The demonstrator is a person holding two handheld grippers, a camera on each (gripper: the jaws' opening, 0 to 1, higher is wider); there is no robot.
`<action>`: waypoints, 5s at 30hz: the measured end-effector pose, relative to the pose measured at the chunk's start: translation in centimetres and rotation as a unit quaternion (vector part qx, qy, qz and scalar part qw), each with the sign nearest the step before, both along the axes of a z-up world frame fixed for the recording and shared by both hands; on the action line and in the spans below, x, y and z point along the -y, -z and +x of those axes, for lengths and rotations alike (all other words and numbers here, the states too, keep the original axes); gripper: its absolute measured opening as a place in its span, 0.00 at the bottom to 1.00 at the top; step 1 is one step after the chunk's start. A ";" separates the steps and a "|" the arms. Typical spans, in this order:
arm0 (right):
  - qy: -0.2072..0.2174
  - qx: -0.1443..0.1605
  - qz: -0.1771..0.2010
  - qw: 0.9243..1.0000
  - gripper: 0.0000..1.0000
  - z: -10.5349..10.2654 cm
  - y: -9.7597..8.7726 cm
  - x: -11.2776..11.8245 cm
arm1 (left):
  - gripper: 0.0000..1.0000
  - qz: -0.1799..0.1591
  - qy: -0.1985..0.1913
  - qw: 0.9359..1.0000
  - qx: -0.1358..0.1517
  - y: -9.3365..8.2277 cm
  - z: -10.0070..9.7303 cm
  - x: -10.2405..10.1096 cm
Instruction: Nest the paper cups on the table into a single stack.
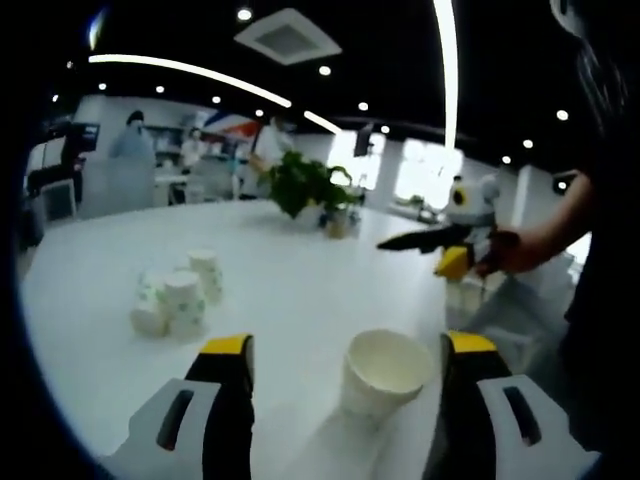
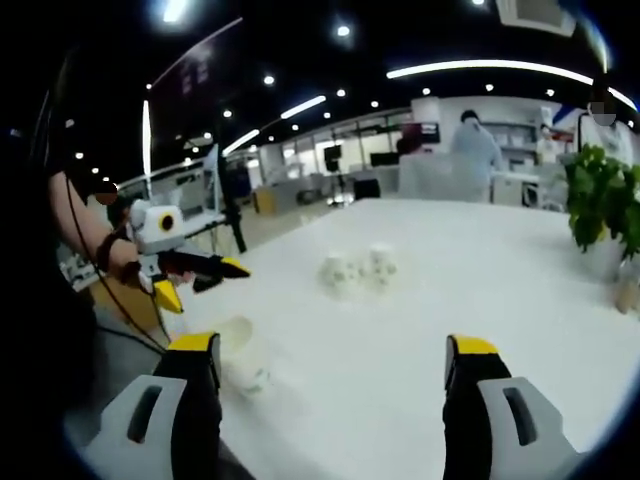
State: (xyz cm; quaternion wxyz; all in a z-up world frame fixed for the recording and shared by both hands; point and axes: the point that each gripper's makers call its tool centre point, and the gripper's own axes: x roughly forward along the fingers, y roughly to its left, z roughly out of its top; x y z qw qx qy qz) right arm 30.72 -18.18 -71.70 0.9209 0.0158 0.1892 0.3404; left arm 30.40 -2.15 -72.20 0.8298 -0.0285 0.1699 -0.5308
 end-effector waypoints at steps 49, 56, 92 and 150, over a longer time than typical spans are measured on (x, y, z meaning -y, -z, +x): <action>-0.097 0.016 -0.020 0.995 0.92 6.7 -0.5 -5.9 | 0.98 -0.001 -0.147 0.989 -0.013 -0.6 2.8 -8.1; -0.142 0.021 -0.047 0.988 0.87 11.8 0.2 -9.2 | 0.98 -0.002 -0.150 0.989 -0.018 0.1 2.8 -7.8; -0.240 -0.015 -0.140 0.961 0.51 20.3 8.2 -17.5 | 0.98 -0.012 -0.154 0.987 -0.043 1.9 3.5 -7.1; -0.211 0.047 -0.095 0.972 0.34 10.2 -3.0 -10.9 | 0.98 -0.017 -0.133 0.990 -0.048 -0.9 2.4 -5.6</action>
